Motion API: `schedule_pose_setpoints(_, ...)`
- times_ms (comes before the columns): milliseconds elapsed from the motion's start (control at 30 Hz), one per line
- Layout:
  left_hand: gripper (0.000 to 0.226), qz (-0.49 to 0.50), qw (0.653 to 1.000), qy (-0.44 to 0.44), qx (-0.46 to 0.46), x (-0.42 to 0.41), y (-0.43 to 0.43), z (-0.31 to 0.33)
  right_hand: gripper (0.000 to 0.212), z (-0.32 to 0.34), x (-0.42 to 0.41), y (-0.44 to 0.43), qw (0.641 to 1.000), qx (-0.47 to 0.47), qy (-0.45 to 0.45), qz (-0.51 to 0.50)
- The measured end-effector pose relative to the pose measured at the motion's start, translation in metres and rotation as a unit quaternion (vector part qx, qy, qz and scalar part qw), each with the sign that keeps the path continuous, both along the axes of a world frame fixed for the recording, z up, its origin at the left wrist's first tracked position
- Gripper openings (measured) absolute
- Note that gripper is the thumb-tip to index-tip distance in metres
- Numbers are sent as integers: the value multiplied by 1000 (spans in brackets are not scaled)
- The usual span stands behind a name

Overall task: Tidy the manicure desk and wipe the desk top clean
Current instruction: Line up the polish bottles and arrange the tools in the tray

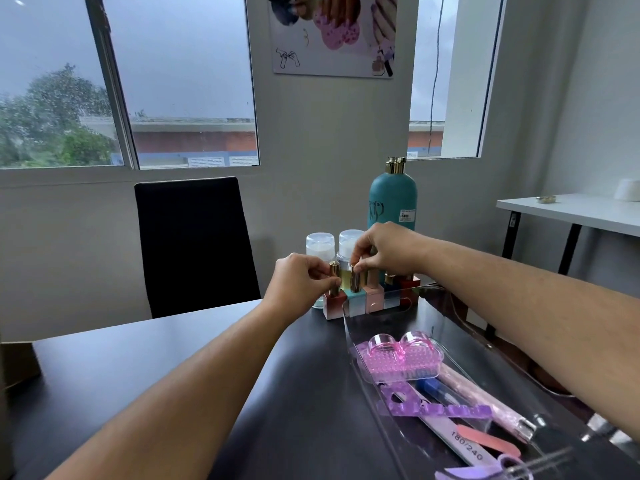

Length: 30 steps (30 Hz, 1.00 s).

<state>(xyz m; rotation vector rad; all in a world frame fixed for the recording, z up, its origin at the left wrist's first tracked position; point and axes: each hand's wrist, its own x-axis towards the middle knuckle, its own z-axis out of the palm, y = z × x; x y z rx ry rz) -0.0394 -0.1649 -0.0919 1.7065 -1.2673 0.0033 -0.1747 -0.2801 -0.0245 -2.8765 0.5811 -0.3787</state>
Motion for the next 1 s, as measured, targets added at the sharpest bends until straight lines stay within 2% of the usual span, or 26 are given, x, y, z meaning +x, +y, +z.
schedule_pose_setpoints(400,14,14,1000,-10,-2,0,1,-1,24,0,-3,3,1000,6,-24,2)
schedule_pose_setpoints(533,19,55,997,-32,-36,-7,15,4,26,7,-20,9,996,16,-89,8)
schedule_pose_setpoints(633,17,69,996,-12,-58,-20,35,9,25,10,-45,20,984,79,-157,-4)
schedule_pose_setpoints(767,15,15,998,49,-42,-47,66,-3,28,-2,-90,37,975,137,-170,-29)
schedule_pose_setpoints(900,36,-70,990,113,45,-76,89,-23,48,-19,-132,52,967,190,-137,-101)
schedule_pose_setpoints(1000,48,-103,982,130,94,-91,98,-27,50,-31,-151,64,947,250,-147,-138)
